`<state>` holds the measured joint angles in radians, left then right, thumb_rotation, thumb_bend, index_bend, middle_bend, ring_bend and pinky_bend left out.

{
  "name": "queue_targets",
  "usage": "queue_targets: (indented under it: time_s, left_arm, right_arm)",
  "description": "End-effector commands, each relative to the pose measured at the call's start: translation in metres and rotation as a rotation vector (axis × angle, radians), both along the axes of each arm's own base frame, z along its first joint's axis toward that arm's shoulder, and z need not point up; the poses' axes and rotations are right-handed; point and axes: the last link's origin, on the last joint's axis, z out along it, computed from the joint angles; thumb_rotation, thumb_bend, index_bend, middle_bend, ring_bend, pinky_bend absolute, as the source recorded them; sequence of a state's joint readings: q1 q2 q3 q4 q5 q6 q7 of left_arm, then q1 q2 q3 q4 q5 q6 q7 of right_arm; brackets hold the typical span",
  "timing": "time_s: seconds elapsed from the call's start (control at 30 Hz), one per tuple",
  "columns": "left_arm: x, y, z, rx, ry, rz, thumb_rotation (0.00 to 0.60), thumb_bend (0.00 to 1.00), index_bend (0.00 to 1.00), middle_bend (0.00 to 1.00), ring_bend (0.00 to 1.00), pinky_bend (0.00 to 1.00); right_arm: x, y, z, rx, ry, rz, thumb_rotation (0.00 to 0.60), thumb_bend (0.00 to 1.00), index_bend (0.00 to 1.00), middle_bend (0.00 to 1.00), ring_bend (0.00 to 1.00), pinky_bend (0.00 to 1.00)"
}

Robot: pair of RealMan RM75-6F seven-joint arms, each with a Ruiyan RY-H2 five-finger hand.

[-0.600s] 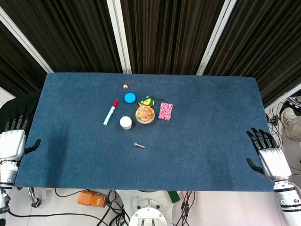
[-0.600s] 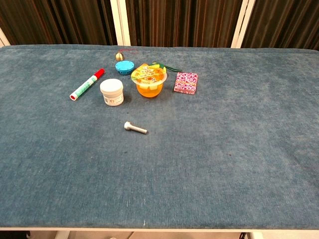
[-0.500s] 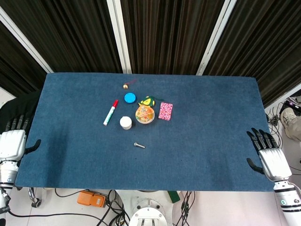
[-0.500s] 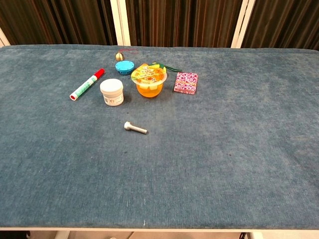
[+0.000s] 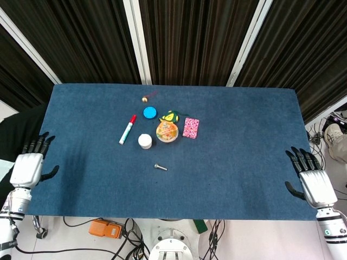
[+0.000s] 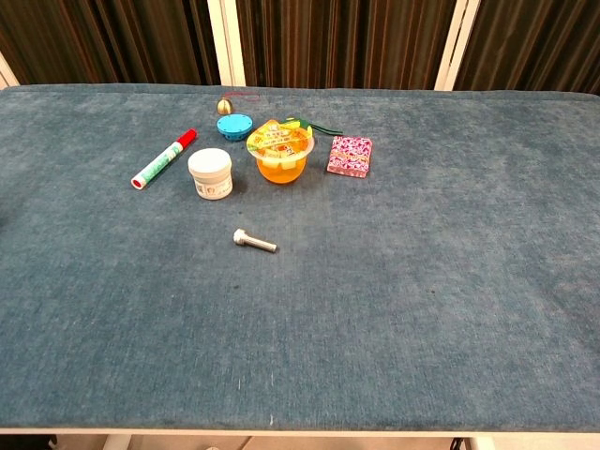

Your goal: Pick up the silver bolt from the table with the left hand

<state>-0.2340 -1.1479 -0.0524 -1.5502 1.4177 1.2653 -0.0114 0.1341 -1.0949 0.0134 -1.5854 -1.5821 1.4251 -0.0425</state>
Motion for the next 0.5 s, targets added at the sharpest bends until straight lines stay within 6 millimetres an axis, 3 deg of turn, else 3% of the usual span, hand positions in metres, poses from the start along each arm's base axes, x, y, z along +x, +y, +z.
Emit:
queue_targets:
  time_s: [0.03, 0.3, 0.5]
  left_arm:
    - [0.019, 0.003, -0.012, -0.059, 0.010, -0.044, 0.600, 0.26, 0.09, 0.00, 0.00, 0.07]
    - [0.081, 0.014, -0.054, -0.215, -0.039, -0.179, 0.600, 0.26, 0.11, 0.00, 0.00, 0.07]
    - [0.115, 0.025, -0.087, -0.308, -0.028, -0.236, 0.600, 0.26, 0.14, 0.00, 0.00, 0.07]
  right_arm:
    - [0.000, -0.001, 0.000, 0.003, -0.002, -0.003, 0.600, 0.46, 0.03, 0.08, 0.07, 0.13]
    - [-0.001, 0.000, 0.000, 0.007, -0.002, -0.009, 0.600, 0.46, 0.03, 0.08, 0.07, 0.13]
    - [-0.002, -0.002, 0.001, 0.003, -0.015, -0.022, 0.600, 0.46, 0.03, 0.08, 0.07, 0.13]
